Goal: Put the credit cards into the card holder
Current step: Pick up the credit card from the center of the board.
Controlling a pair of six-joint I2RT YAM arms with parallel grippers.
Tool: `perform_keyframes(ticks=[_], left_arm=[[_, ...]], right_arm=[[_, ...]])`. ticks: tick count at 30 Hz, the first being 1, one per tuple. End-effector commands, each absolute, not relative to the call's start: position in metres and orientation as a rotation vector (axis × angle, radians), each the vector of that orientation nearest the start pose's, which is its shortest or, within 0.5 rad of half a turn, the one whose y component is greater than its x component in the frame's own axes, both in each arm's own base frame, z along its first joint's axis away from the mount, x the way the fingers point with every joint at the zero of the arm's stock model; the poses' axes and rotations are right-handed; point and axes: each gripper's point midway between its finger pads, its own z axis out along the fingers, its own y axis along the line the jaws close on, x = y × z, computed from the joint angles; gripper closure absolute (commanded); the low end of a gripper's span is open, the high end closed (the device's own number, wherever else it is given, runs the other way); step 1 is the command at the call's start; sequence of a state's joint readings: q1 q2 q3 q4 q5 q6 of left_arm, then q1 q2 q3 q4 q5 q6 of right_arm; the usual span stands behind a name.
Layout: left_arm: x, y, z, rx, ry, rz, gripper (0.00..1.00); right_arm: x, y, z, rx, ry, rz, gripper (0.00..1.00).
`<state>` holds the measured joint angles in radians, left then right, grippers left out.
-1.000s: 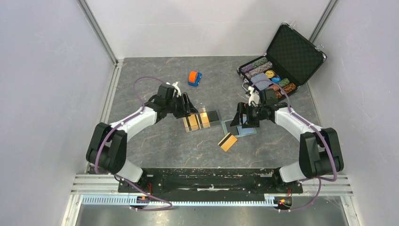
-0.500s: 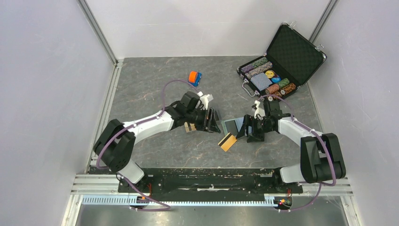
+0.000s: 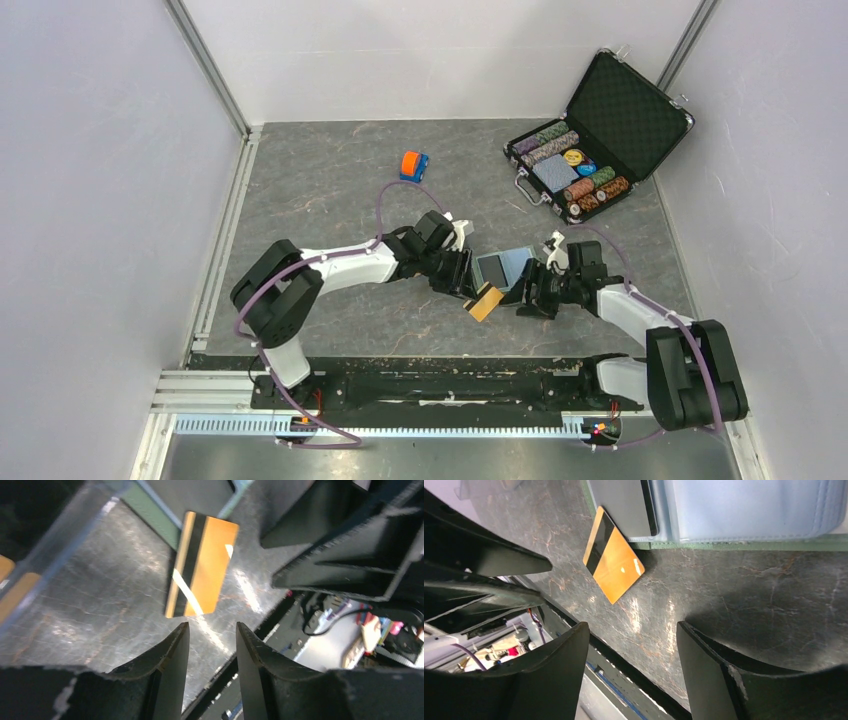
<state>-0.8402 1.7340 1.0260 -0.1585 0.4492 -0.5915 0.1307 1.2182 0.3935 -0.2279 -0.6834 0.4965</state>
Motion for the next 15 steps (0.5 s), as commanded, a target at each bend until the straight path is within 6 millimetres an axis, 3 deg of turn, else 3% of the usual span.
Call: perform_keyframes(ticks=[1,8,15], left_arm=[[0.22,-0.364,0.058,0.536,2.605,-0.971,0.55],[0.222,-0.362,0.032,0.501,2.668,-0.905,0.57],[0.226,-0.363,0.021,0.468,2.691,-0.877,0.59]], right_arm=[[0.194,0.149,0.023,0.323,2.604,1.085,0.32],[0.19,0.15,0.01,0.391,2.599,1.098,0.33],[0.184,0.151,0.0,0.428,2.605,1.116,0.34]])
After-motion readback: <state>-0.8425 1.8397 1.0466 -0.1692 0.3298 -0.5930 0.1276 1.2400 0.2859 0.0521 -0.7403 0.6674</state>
